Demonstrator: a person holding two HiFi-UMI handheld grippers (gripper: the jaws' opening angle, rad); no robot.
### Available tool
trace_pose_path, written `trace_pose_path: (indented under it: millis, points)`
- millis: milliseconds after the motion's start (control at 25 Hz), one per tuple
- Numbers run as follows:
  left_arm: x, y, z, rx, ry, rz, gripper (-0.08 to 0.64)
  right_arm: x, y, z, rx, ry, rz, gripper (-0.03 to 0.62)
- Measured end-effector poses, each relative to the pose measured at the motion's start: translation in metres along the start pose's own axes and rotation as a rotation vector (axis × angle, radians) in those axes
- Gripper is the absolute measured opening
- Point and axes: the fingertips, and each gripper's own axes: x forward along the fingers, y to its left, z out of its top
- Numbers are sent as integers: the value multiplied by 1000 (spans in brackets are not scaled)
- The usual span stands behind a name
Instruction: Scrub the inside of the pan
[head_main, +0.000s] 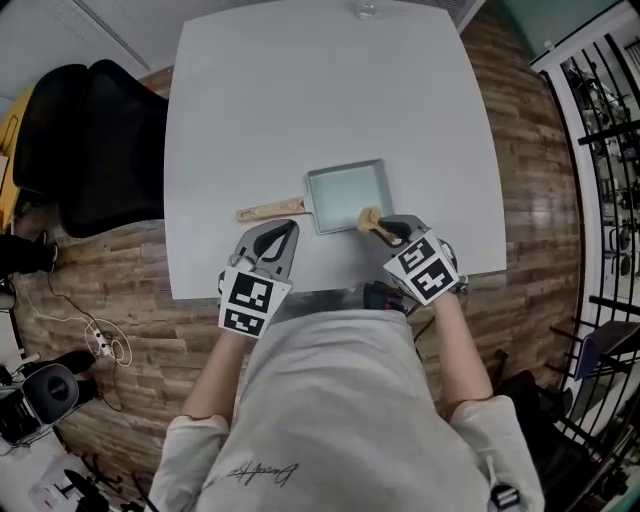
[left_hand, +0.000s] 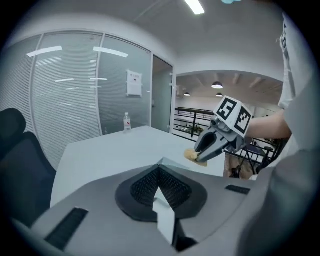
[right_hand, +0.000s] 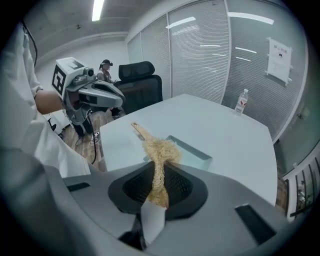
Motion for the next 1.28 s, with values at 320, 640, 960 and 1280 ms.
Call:
trace_pose_path:
  millis: [320,640,960,1280]
  points:
    - [-16,3,3,-101,-84,75,11,-17,14,10,55,-89,-12,69]
    - [-18,2,-1,-93,-84,81,11,-14,19,18,63,-131,-7,69]
    - [-8,2,5,-73,-87,63,11,-9,20,20,30,-122,7,69]
    - [-6,7,7,-61,-93,68,11,-6,17,26,21,-125,15,69]
